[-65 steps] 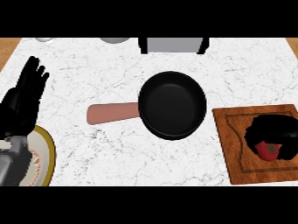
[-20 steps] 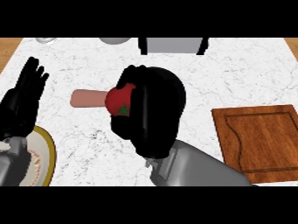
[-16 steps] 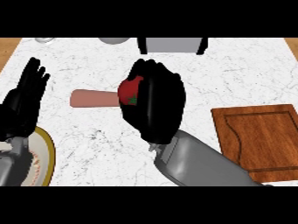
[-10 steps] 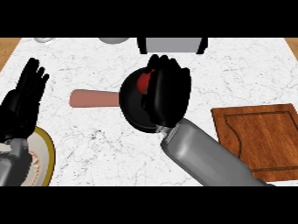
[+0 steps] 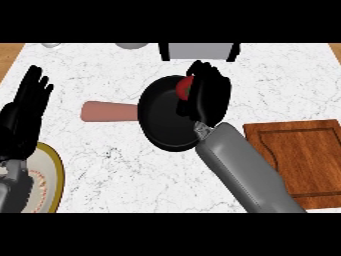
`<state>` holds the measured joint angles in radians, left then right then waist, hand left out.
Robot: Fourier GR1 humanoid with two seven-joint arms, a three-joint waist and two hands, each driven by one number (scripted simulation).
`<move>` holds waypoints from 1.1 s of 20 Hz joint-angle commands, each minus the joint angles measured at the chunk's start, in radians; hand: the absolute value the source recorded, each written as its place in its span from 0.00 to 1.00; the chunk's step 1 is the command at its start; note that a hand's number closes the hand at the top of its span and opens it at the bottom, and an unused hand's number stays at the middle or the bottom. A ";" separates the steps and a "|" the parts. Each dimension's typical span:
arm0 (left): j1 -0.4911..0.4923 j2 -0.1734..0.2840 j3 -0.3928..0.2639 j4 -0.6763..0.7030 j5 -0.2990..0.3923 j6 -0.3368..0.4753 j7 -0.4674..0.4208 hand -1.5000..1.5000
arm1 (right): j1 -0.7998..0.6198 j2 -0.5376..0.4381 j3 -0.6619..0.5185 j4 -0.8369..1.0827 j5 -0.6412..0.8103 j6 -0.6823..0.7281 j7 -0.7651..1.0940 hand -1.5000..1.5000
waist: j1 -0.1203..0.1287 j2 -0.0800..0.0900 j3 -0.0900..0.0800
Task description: Pick the tomato from the cutting board and place it in the pot
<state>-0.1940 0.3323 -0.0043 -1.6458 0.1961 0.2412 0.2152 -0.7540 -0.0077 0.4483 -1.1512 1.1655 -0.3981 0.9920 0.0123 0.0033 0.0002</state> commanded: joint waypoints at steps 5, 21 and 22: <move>-0.026 -0.028 0.011 0.025 0.000 -0.005 -0.023 0.50 | 0.050 0.008 -0.101 0.125 -0.355 -0.169 -0.285 0.00 | 0.012 0.007 0.001; 0.049 -0.055 0.022 0.054 -0.046 -0.022 -0.088 0.50 | 0.327 -0.081 -0.225 -0.289 -0.787 -0.316 -0.689 0.00 | -0.019 -0.005 0.000; 0.003 -0.043 0.029 0.033 -0.027 -0.024 -0.009 0.50 | 0.360 -0.119 -0.240 -0.343 -0.833 -0.252 -0.690 0.00 | -0.021 -0.006 0.000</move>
<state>-0.1949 0.2974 0.0208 -1.6128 0.1690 0.2259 0.1948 -0.5047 -0.0611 0.2435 -1.3519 0.4197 -0.7224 0.3496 -0.0006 0.0000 0.0007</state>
